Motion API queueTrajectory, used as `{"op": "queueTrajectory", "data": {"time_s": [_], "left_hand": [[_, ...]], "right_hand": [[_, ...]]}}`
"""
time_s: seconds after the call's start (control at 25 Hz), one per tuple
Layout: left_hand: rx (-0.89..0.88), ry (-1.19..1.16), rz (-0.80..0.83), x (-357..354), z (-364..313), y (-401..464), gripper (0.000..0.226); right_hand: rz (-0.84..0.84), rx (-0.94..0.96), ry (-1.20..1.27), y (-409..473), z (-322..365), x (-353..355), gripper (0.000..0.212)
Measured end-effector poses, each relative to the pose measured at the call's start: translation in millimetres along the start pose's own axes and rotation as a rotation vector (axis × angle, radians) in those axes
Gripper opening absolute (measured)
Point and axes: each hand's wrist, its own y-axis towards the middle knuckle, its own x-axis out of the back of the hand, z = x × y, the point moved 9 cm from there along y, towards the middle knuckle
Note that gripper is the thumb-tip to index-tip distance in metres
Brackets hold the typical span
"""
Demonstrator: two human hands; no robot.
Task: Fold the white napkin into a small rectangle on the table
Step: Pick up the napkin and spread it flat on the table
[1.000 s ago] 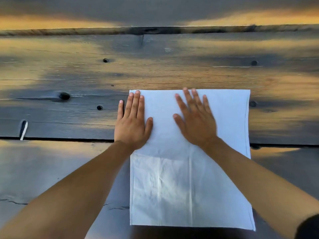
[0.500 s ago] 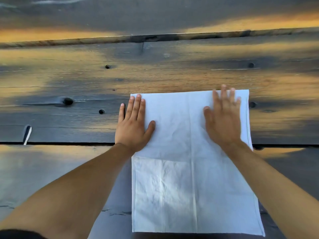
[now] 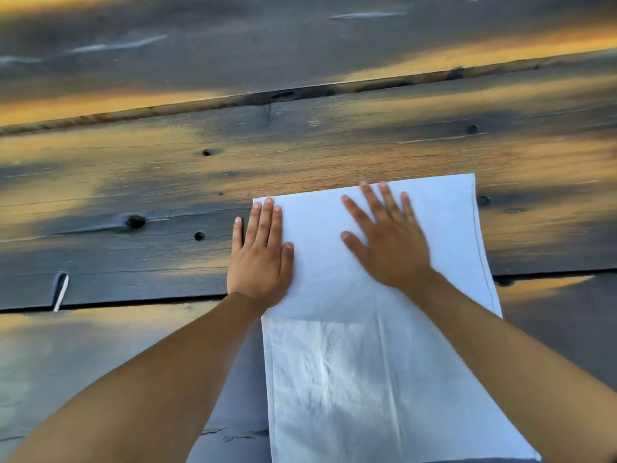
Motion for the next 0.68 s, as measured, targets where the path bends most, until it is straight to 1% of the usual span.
{"op": "queueTrajectory", "data": {"time_s": [0.08,0.16,0.24,0.32,0.4,0.44,0.48,0.56,0.64,0.68], "left_hand": [[0.010,0.004,0.006,0.0,0.8,-0.2,0.067],[0.015,-0.001,0.011,0.8,-0.4,-0.6,0.069],[0.011,-0.008,0.010,1.5,-2.2,-1.1,0.070],[0.007,-0.020,0.005,1.9,-1.3,-1.3,0.070],[0.001,-0.025,0.002,0.6,-0.3,-2.6,0.069],[-0.004,-0.023,0.000,0.1,-0.3,-1.9,0.069],[-0.005,-0.024,-0.004,-0.3,0.4,-1.0,0.068],[-0.003,-0.024,-0.012,-0.6,1.5,-0.8,0.067],[-0.002,-0.019,-0.021,-0.9,2.0,-1.9,0.066],[-0.002,-0.018,-0.021,-0.9,2.2,-1.8,0.066]], "right_hand": [[0.014,-0.154,-0.021,-14.0,-57.5,3.9,0.065],[0.033,-0.264,-0.021,-24.5,-94.5,6.6,0.066],[0.039,-0.293,-0.019,-26.7,-105.8,7.3,0.067],[0.041,-0.306,0.010,-24.5,-100.5,8.2,0.068],[0.022,-0.353,0.097,-15.9,-82.9,10.1,0.069],[-0.007,-0.347,0.129,-8.2,-64.1,12.9,0.068],[-0.038,-0.296,0.142,1.4,-34.0,15.2,0.064],[-0.047,-0.097,0.146,19.0,42.9,11.2,0.058],[0.010,0.061,0.127,23.0,100.8,-3.2,0.057],[0.034,0.104,0.106,20.5,111.0,-10.3,0.057]]}}
